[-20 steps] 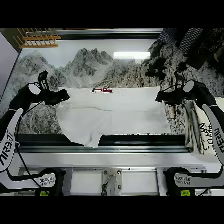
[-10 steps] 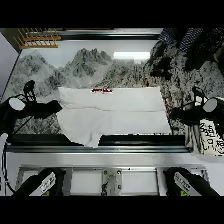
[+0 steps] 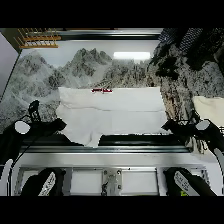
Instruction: Fold the clothes and pants, and hang the long-sleeved shirts on hangers.
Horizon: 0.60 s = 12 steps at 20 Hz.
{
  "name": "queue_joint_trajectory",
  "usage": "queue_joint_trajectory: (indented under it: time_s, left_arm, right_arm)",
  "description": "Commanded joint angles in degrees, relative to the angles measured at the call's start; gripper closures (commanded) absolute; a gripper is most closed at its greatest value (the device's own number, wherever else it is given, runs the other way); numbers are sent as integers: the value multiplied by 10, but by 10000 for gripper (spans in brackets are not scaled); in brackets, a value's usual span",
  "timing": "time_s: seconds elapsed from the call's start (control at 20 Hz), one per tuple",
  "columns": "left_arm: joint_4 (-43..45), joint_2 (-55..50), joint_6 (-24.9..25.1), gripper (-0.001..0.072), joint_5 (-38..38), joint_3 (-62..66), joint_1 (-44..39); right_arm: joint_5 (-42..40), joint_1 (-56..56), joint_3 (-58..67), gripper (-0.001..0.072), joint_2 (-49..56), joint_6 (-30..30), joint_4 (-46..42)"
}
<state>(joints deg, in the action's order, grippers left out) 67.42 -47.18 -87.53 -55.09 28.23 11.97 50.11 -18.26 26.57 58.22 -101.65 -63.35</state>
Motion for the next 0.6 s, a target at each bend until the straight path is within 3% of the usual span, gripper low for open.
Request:
queue_joint_trajectory:
  time_s: [0.0,0.15,0.2,0.25,0.3,0.55]
  left_arm:
    - [-1,16,1,231,0,-15,0]
    - [-1,16,1,231,-5,-15,0]
    - [-1,16,1,231,-5,-15,0]
    - [2,16,1,231,-9,-15,0]
    - [6,15,0,231,-18,-15,0]
    - [-2,-80,-21,230,-59,-16,0]
  right_arm:
    - [-58,9,-11,127,28,7,28]
    - [-73,34,-11,150,44,14,28]
    - [-78,44,-11,345,47,14,28]
    - [-82,54,-11,592,48,21,28]
    - [-83,64,-11,699,48,30,27]
    - [-82,73,-11,699,48,36,28]
